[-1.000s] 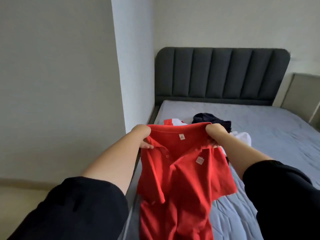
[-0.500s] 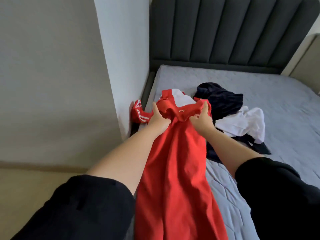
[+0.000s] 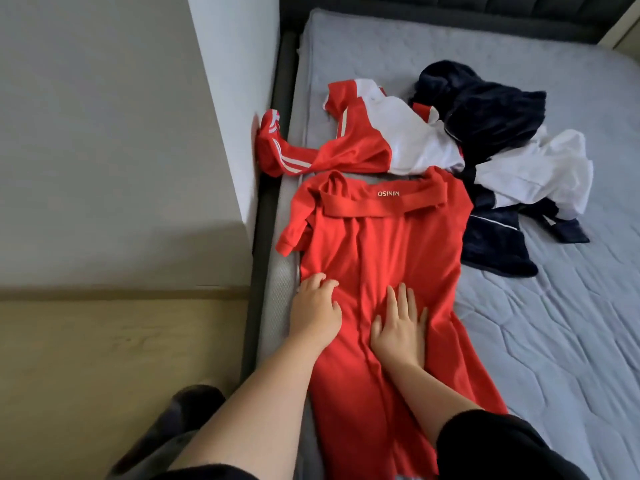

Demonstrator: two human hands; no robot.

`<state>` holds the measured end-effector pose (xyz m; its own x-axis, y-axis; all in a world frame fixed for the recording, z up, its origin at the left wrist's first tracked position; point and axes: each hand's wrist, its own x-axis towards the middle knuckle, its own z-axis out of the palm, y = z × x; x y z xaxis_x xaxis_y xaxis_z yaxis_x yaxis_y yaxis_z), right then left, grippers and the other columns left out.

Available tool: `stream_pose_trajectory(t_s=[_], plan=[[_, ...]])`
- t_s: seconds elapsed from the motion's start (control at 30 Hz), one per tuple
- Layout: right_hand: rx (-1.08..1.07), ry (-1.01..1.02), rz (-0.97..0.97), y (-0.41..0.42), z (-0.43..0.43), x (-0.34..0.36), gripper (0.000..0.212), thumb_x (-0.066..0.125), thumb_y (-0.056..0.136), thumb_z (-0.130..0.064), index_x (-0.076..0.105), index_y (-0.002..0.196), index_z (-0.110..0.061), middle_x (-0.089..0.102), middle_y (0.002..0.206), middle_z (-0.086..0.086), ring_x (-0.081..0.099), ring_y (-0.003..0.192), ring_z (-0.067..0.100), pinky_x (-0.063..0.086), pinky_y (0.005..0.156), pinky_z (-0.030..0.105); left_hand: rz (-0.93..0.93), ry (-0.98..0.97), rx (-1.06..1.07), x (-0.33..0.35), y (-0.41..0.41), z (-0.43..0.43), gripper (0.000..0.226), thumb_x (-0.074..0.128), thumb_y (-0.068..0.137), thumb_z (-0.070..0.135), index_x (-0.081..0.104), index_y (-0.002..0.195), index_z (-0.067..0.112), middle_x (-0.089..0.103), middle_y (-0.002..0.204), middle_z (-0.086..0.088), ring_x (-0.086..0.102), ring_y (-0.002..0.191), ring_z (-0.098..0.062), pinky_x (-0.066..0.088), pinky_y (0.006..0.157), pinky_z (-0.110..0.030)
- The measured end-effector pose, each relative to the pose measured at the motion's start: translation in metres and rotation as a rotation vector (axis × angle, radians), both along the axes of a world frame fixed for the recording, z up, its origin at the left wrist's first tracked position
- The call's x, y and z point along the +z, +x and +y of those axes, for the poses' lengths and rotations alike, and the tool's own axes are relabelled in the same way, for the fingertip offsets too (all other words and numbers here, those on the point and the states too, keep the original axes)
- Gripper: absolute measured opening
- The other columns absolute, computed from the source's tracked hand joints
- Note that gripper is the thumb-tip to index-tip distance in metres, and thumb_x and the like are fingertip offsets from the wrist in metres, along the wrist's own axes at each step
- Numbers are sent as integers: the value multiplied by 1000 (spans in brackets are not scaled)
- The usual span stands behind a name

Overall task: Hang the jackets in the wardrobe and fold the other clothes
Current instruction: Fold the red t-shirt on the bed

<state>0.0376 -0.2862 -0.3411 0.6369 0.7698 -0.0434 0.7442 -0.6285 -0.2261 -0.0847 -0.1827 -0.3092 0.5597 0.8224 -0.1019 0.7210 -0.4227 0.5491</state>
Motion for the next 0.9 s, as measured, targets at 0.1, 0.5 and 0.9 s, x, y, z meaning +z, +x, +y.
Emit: stream_pose_trajectory(t_s=[0.1, 0.5, 0.9], plan=[[-23, 12, -32, -1, 8, -3, 68, 39, 78, -28, 38, 142, -8, 28, 153, 13, 20, 143, 28, 13, 114, 50, -45, 125, -5, -3, 0, 8, 36, 52, 85, 16, 59, 120, 18, 49, 123, -1, 43, 115, -22, 33, 94, -30], [-20, 93, -61, -4, 6, -4, 63, 41, 81, -24, 40, 141, -6, 32, 150, 15, 24, 141, 29, 14, 113, 50, -194, 52, 143, -5, -10, -62, 48, 54, 81, 5, 56, 129, 9, 43, 142, -11, 35, 135, -26, 24, 112, -36], [198, 92, 325, -25, -110, 31, 51, 42, 95, -13, 32, 145, -7, 25, 154, 9, 17, 144, 18, 9, 114, 22, 225, 52, -246, 26, -39, -147, 44, 42, 94, 32, 44, 134, 13, 28, 150, -6, 16, 142, -22, 16, 112, -44]])
